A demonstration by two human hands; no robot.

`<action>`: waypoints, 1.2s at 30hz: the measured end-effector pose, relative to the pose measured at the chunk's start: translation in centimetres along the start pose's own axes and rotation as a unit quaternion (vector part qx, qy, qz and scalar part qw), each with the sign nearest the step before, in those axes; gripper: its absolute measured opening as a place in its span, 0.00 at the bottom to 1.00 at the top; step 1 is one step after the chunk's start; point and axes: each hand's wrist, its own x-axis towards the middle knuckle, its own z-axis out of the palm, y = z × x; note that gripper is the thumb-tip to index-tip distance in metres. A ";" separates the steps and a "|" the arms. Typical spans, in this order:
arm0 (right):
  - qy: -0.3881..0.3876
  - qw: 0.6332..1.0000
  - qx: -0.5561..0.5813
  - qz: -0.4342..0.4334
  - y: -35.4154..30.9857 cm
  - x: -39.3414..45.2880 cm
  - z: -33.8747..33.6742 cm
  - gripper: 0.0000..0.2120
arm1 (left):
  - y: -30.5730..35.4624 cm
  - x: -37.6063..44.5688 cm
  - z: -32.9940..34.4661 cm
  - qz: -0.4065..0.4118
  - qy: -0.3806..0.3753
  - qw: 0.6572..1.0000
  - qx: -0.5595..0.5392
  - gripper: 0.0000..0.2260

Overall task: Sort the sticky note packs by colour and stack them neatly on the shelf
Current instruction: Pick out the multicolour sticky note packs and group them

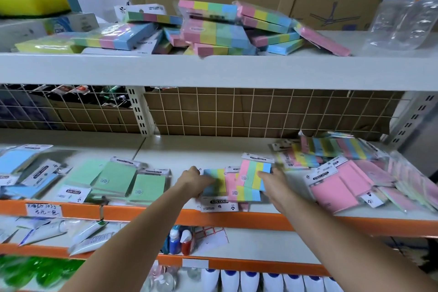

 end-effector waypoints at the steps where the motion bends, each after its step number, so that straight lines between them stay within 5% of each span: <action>1: 0.001 1.000 -0.004 0.002 0.0 -0.1 -0.1 0.07 | 0.1 0.1 0.3 0.003 0.005 1.000 0.006 0.29; 10: 0.023 0.999 -0.036 0.004 0.2 -0.3 -1.4 0.05 | 0.5 0.5 1.2 0.006 0.016 0.998 0.062 0.36; 18: -0.035 0.991 -0.123 0.040 0.4 -0.8 -2.4 0.10 | 0.7 0.8 1.2 -0.006 0.012 0.997 0.082 0.35; 27: 0.012 0.934 -0.355 0.037 -0.3 -1.6 -2.5 0.08 | 1.0 1.2 1.0 -0.008 -0.026 0.999 0.037 0.27; 31: 0.022 0.904 -0.426 0.032 -0.4 -1.6 -2.8 0.20 | 1.3 1.4 0.8 -0.023 -0.038 0.999 0.026 0.25; 36: 0.020 0.873 -0.487 -0.020 -0.5 -1.8 -3.1 0.22 | 3.0 1.0 0.8 -0.034 0.031 0.992 0.113 0.32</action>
